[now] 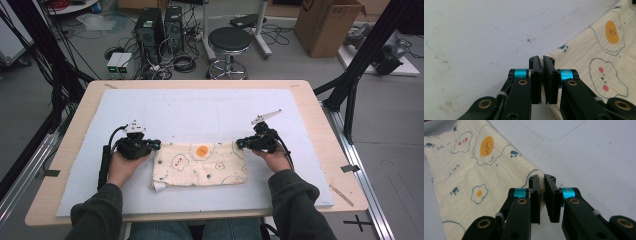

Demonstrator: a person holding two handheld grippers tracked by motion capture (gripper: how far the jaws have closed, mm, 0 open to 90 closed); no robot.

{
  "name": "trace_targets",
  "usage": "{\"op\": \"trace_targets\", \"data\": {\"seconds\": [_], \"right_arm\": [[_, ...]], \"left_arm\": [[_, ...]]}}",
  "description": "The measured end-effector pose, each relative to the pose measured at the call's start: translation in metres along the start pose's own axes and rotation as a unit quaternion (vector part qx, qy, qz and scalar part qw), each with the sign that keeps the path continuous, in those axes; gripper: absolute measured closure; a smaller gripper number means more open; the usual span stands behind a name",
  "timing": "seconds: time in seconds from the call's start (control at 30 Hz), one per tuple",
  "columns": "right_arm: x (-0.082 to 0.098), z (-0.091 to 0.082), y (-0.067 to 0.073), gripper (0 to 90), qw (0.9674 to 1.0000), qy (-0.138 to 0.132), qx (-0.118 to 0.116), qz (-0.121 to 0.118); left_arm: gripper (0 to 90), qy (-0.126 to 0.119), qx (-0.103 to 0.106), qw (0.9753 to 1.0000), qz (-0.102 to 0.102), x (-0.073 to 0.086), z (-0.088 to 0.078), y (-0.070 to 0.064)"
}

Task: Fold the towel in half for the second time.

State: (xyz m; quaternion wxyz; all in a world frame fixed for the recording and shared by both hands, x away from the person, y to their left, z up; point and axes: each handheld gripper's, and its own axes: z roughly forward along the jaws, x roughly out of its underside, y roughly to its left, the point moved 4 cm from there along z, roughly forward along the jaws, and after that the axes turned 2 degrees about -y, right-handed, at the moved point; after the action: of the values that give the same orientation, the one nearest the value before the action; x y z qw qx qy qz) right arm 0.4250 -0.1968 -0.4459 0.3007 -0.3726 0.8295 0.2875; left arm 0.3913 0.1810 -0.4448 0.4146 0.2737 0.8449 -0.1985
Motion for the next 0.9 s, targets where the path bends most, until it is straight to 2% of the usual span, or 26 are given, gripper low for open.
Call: {"op": "trace_targets", "data": {"seconds": [0.07,0.13,0.2,0.3,0.37,0.47,0.57,0.73,0.9], "right_arm": [[-0.007,0.0,-0.004,83.6,1.0,-0.002,0.004,-0.001],[-0.014,-0.001,-0.009,83.6,0.9999,-0.006,0.008,0.005],[-0.02,-0.001,-0.015,83.6,0.9998,-0.015,0.01,0.012],[-0.025,0.002,-0.022,83.7,0.9995,-0.017,0.014,0.022],[-0.025,0.006,-0.027,83.6,0.9993,-0.018,0.018,0.027],[-0.024,0.013,-0.033,83.7,0.9989,-0.018,0.022,0.038],[-0.022,0.021,-0.038,83.7,0.9983,-0.014,0.028,0.049],[-0.018,0.028,-0.044,83.7,0.9974,-0.013,0.024,0.067],[-0.019,0.026,-0.043,83.7,0.9972,-0.019,0.024,0.069]], "left_arm": [[85.0,0.0,-0.005,1.0,-0.003,-0.006,0.003,0.004],[85.0,-0.012,-0.007,0.9998,-0.015,-0.011,0.005,0.008],[85.1,-0.007,-0.013,0.9998,-0.015,-0.015,0.008,0.013],[85.1,-0.012,-0.022,0.9995,-0.019,-0.02,0.013,0.017],[85.1,-0.019,-0.026,0.9991,-0.028,-0.02,0.016,0.02],[85.0,-0.019,-0.031,0.9979,-0.054,-0.016,0.023,0.026],[85.0,-0.02,-0.034,0.9972,-0.063,-0.014,0.03,0.029],[84.9,-0.014,-0.034,0.9971,-0.066,-0.011,0.034,0.031],[85.0,-0.021,-0.031,0.9974,-0.062,-0.012,0.032,0.03]]}}
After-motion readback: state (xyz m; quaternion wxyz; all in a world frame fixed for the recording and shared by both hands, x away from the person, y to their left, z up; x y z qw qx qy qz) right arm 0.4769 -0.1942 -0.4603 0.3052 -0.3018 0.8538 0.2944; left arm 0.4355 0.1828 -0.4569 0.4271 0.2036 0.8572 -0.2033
